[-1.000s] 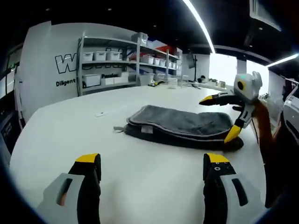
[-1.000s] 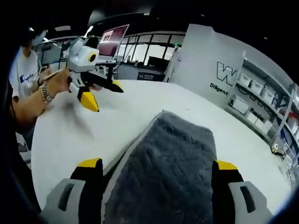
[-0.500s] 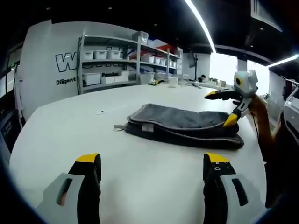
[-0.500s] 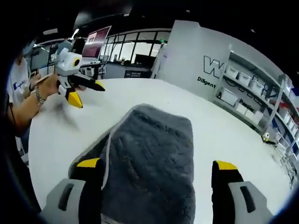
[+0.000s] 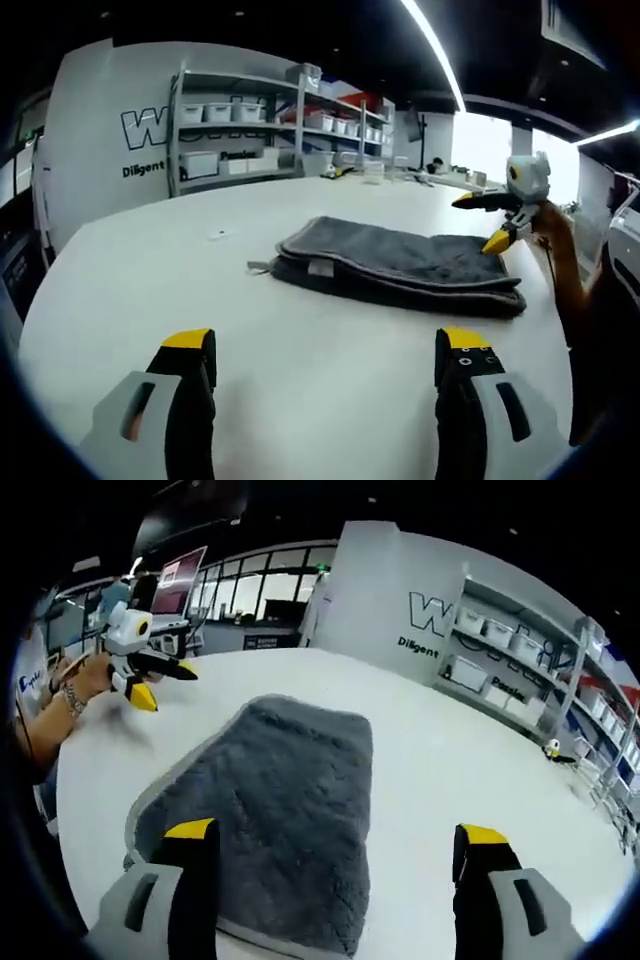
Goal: Open the folded towel by lifting each exposed corner and separating the folded layers until the towel lies flat within the target outline without major curled edges
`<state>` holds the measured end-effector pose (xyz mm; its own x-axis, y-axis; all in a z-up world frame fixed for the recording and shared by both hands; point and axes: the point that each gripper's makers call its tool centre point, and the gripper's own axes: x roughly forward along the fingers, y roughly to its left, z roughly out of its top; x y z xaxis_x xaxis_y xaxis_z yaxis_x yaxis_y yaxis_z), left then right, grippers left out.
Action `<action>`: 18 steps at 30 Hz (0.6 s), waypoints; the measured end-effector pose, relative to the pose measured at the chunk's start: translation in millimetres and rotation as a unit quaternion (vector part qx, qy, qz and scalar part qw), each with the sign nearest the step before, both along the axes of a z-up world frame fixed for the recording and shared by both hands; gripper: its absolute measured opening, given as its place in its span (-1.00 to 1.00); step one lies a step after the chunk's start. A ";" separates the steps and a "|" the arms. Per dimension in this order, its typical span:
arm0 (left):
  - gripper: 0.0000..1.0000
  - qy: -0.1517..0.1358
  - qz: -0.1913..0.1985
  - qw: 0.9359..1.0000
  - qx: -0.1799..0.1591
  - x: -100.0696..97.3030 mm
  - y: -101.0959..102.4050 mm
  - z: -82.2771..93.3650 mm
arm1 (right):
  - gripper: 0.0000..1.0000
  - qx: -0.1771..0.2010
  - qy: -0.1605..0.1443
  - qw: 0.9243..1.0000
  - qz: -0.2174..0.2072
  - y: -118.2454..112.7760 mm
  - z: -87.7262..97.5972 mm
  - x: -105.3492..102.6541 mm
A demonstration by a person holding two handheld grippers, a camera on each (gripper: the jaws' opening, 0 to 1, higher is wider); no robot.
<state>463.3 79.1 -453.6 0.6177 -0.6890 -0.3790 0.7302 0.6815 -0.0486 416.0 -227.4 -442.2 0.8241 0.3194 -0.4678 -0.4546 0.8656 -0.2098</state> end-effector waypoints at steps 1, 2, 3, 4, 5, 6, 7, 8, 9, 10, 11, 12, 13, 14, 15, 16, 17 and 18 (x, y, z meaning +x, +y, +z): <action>0.79 0.000 0.000 1.000 0.000 0.1 0.2 -0.3 | 0.99 -0.001 0.003 1.000 -0.006 -4.6 -2.5 0.8; 0.79 0.001 0.001 1.000 0.001 0.3 0.3 -0.6 | 0.99 -0.002 0.006 1.000 -0.011 -8.6 -5.1 2.0; 0.79 0.001 0.001 1.000 0.001 0.4 0.2 -1.0 | 0.99 -0.003 0.008 1.000 -0.015 -12.2 -7.6 3.0; 0.79 0.002 0.001 1.000 0.001 0.4 0.1 -1.4 | 0.99 -0.001 0.011 1.000 -0.021 -15.4 -10.1 3.7; 0.79 0.002 0.001 1.000 0.001 0.5 0.0 -1.7 | 0.99 -0.001 0.013 1.000 -0.023 -17.6 -12.4 4.0; 0.79 0.003 0.000 1.000 0.001 0.5 -0.2 -2.0 | 0.99 0.000 0.014 1.000 -0.024 -18.6 -13.7 3.9; 0.79 0.004 0.000 1.000 0.001 0.5 -0.1 -2.5 | 0.99 0.001 0.015 1.000 -0.026 -19.8 -15.4 3.7; 0.79 0.004 0.001 1.000 0.001 0.7 0.6 -2.5 | 0.99 0.003 0.018 0.999 -0.027 -20.9 -17.4 3.2; 0.79 0.005 0.003 1.000 -0.001 1.3 1.7 -2.6 | 0.99 0.004 0.019 0.999 -0.028 -21.5 -18.3 2.9; 0.78 0.006 0.005 1.000 -0.002 2.0 3.0 -2.8 | 0.99 0.005 0.019 0.999 -0.028 -21.8 -18.7 2.6; 0.78 0.007 0.007 1.000 -0.002 2.7 4.0 -3.2 | 0.99 0.006 0.020 0.999 -0.029 -22.1 -19.1 2.4; 0.78 0.008 0.008 1.000 -0.002 3.2 4.5 -3.6 | 0.99 0.006 0.021 0.999 -0.029 -22.3 -19.4 2.1; 0.78 0.009 0.010 1.000 -0.002 4.0 4.8 -4.7 | 0.99 0.004 0.022 0.999 -0.028 -22.8 -19.7 1.5; 0.78 0.011 0.010 1.000 -0.002 4.3 4.7 -5.6 | 0.99 0.002 0.021 0.999 -0.028 -23.1 -19.4 0.9; 0.78 0.012 0.009 1.000 -0.001 4.4 4.1 -6.5 | 0.98 0.003 0.019 0.999 -0.028 -23.4 -18.6 0.1; 0.78 0.014 0.008 1.000 -0.002 4.6 3.5 -7.5 | 0.98 0.004 0.018 0.999 -0.028 -23.7 -17.7 -1.0; 0.78 0.016 0.007 1.000 -0.002 4.5 2.8 -8.4 | 0.98 0.005 0.016 1.000 -0.027 -23.6 -16.9 -2.5; 0.78 0.017 0.007 1.000 -0.001 4.4 2.5 -9.0 | 0.98 0.005 0.015 1.000 -0.026 -23.7 -16.3 -3.7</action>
